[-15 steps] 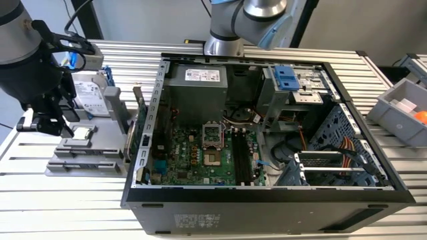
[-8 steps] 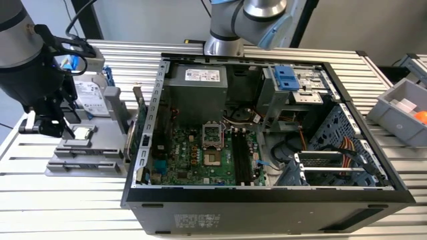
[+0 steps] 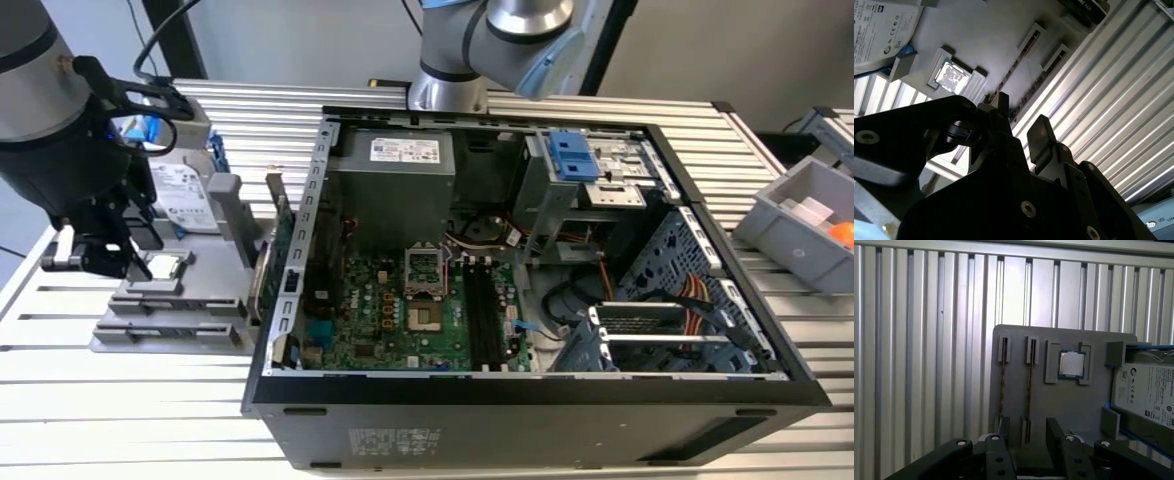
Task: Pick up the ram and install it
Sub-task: 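Pick up the ram and move it above insertion slot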
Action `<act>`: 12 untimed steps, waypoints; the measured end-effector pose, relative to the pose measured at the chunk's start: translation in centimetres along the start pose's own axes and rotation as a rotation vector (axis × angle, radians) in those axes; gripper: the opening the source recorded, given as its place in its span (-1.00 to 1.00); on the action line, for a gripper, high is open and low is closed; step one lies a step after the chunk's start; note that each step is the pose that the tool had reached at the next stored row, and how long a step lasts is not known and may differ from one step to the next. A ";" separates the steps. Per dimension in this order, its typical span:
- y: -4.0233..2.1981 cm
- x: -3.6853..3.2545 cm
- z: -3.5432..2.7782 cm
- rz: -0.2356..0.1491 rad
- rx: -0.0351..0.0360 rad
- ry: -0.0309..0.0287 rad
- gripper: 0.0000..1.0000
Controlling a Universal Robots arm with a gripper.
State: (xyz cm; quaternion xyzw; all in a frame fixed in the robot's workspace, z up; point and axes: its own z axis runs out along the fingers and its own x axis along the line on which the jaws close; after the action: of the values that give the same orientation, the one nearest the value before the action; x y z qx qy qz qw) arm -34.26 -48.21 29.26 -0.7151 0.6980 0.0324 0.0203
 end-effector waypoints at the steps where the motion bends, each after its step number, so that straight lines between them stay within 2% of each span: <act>1: 0.00 0.00 0.01 0.000 0.0000 0.0000 1.00; 12: -0.01 0.02 0.34 0.000 0.0004 -0.0003 1.00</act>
State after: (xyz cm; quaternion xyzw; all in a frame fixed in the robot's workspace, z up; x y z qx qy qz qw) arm -34.26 -48.21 28.92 -0.7151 0.6980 0.0324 0.0205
